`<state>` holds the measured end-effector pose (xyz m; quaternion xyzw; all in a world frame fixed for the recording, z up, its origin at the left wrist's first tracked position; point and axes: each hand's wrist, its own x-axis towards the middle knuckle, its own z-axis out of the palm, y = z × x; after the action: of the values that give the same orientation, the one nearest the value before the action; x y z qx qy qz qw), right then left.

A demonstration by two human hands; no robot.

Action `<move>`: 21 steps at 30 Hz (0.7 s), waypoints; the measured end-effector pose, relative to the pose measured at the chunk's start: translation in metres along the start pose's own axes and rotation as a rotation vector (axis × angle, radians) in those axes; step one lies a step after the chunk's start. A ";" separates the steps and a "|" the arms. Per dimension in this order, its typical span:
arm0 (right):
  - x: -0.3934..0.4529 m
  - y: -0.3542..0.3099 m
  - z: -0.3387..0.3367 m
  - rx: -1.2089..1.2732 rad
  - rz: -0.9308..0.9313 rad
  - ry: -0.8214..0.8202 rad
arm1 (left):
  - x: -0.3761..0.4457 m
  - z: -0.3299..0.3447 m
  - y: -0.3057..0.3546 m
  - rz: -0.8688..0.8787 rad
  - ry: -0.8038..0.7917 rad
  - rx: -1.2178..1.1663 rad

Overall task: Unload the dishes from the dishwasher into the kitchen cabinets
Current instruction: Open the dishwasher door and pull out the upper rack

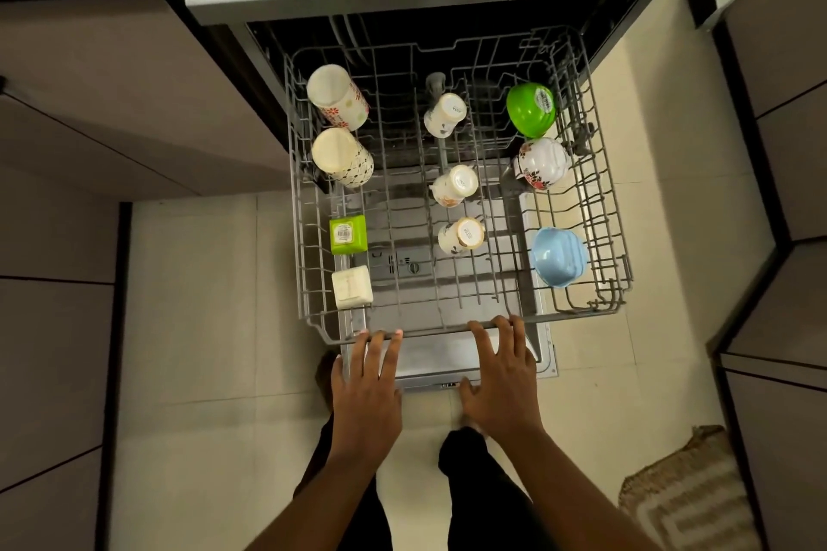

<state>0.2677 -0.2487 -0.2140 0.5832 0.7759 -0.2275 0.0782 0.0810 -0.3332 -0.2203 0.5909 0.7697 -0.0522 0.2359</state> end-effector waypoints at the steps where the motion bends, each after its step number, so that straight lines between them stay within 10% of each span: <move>1: 0.000 0.000 0.001 0.003 0.003 0.003 | 0.000 0.001 0.000 0.002 -0.002 -0.007; 21: 0.000 -0.005 -0.013 -0.072 0.024 -0.117 | 0.011 -0.032 -0.001 0.025 -0.085 -0.009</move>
<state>0.2653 -0.2441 -0.2014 0.5750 0.7706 -0.2324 0.1472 0.0679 -0.3124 -0.1971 0.5966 0.7517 -0.0710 0.2718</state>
